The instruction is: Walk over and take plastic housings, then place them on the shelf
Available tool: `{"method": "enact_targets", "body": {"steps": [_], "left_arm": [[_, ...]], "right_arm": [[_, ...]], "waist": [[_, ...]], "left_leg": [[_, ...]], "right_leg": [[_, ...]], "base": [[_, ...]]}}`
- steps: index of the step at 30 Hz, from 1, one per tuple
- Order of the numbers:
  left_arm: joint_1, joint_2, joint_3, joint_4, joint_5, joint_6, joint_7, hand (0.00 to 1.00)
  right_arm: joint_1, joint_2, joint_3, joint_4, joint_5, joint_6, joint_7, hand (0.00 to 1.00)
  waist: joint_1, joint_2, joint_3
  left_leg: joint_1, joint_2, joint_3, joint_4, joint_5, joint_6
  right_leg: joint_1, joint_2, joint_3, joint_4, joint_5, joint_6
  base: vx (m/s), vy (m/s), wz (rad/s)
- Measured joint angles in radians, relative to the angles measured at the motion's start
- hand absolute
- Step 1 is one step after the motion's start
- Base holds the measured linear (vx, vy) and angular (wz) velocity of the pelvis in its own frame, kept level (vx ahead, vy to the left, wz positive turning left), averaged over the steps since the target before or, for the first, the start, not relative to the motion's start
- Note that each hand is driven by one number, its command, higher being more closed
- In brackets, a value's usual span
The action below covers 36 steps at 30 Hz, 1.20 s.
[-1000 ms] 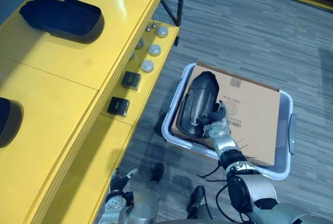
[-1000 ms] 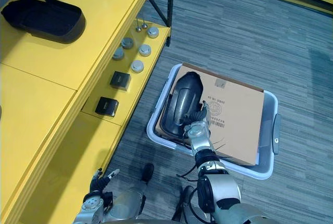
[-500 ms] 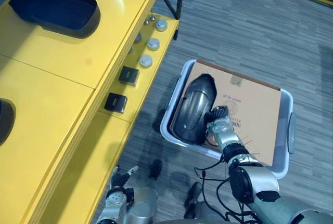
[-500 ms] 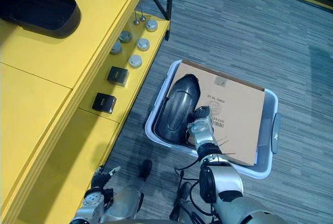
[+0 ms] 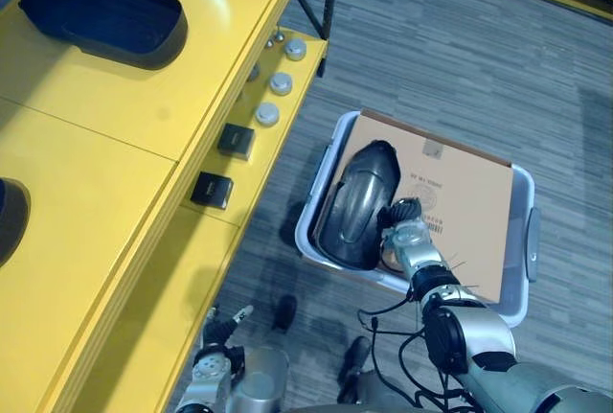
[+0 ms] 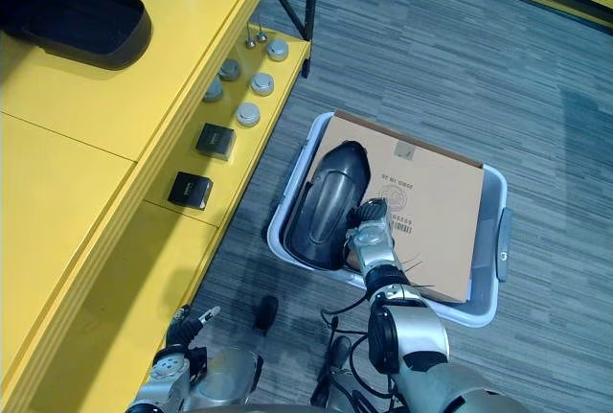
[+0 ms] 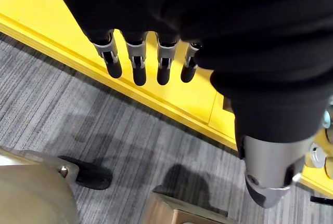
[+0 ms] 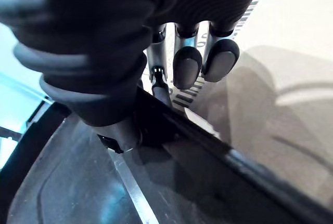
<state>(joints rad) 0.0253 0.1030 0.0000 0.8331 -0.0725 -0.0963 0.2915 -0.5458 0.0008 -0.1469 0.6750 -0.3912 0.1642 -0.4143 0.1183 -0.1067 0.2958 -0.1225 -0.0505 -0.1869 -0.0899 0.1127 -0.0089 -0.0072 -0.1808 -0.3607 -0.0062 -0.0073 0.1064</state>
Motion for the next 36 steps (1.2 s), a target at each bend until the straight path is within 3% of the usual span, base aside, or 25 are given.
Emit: {"method": "enact_targets", "body": {"steps": [4,9,16,18,26,36], "left_arm": [[0.039,-0.022,-0.047,-0.209,0.001,-0.012,0.016,0.0],[0.044,-0.033,-0.091,-0.475,0.008,-0.034,0.021,0.0],[0.077,-0.049,-0.105,-0.915,0.064,-0.067,0.069,0.0],[0.082,-0.047,-0.108,-1.025,0.13,-0.078,0.104,0.0],[0.052,-0.039,-0.205,-1.12,0.257,-0.073,0.124,0.0],[-0.068,-0.041,-0.316,-1.12,0.343,-0.003,0.124,0.0]], "right_arm": [[0.114,0.001,-0.002,-0.23,-0.045,-0.005,-0.043,1.0],[0.167,0.0,-0.002,-0.375,-0.054,-0.011,-0.074,1.0],[0.229,0.001,0.029,-0.587,-0.105,-0.037,-0.098,1.0],[0.229,0.001,0.057,-0.646,-0.131,-0.042,-0.109,1.0],[0.228,0.022,0.189,-0.749,-0.131,-0.08,-0.104,1.0],[0.218,0.06,0.317,-0.804,-0.112,-0.098,-0.081,1.0]], "waist": [[-0.025,0.001,0.0],[-0.05,0.003,-0.002],[-0.053,0.047,-0.071],[-0.053,0.06,-0.089],[-0.076,0.053,-0.149],[-0.081,0.043,-0.188]], "left_leg": [[0.0,0.0,-0.005,0.003,0.0,0.001],[0.0,-0.002,-0.01,0.016,-0.005,-0.003],[0.001,-0.003,-0.02,0.026,-0.01,-0.002],[0.01,-0.002,-0.019,0.026,-0.01,-0.002],[0.03,-0.001,-0.013,0.02,-0.01,-0.001],[0.042,0.003,0.015,0.017,-0.01,-0.001]], "right_leg": [[0.004,-0.001,-0.001,0.0,0.0,0.0],[0.013,-0.001,-0.008,0.001,-0.005,0.007],[0.021,0.0,-0.025,0.001,-0.013,0.008],[0.023,0.001,-0.024,0.0,-0.013,0.008],[0.037,0.001,-0.019,-0.003,-0.012,0.008],[0.038,0.004,0.011,-0.014,-0.003,0.007]], "base": [[0.03,0.005,0.03],[-0.01,0.0,0.03],[-0.01,-0.001,0.03],[-0.02,0.003,-0.01],[-0.03,0.01,-0.03],[-0.01,0.012,-0.08]]}}
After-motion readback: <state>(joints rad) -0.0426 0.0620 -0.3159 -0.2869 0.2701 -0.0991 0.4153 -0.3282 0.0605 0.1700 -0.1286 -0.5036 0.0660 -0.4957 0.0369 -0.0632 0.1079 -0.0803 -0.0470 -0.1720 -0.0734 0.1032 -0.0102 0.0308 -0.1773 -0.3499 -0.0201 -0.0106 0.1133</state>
